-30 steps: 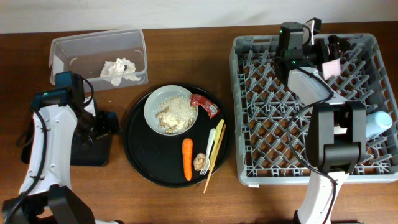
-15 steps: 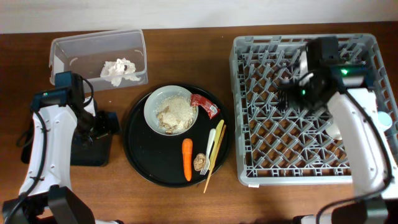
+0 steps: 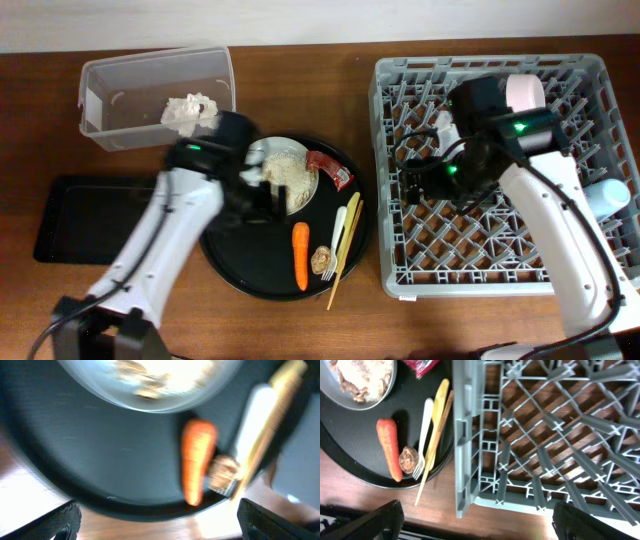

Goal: Sort waste into correct bins and load items into the dishwasher rack
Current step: 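Grasp the carrot with the left gripper and drop it on the black tray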

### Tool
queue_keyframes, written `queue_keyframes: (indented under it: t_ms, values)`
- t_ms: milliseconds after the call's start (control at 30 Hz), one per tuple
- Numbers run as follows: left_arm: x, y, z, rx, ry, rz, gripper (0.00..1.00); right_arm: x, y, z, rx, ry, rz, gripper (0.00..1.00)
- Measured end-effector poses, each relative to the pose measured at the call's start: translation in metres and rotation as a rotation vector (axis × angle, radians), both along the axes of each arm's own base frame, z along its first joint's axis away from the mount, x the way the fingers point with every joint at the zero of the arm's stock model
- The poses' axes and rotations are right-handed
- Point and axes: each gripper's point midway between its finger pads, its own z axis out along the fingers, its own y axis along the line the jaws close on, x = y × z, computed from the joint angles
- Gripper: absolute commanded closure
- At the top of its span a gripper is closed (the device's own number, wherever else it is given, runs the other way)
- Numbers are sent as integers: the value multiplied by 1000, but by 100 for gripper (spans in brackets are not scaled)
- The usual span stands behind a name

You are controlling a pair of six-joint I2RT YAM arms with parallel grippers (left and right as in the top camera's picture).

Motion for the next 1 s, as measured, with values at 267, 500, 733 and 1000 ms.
queue_keyframes:
  t_ms: [267,500,733,1000]
  values:
    - [-26,-67,-72,101,187,66,1,-4,-19,-2,-34,29,-49,1]
    - [-14,-56,-95,177,153,216,2,-5,-25,-3,-72,34,-53,1]
    - [-14,-38,-115,252,104,232,43,-6,-26,-3,-75,36,-53,1]
    - [-21,-20,-113,346,112,210,79,-6,-26,-3,-75,36,-54,1]
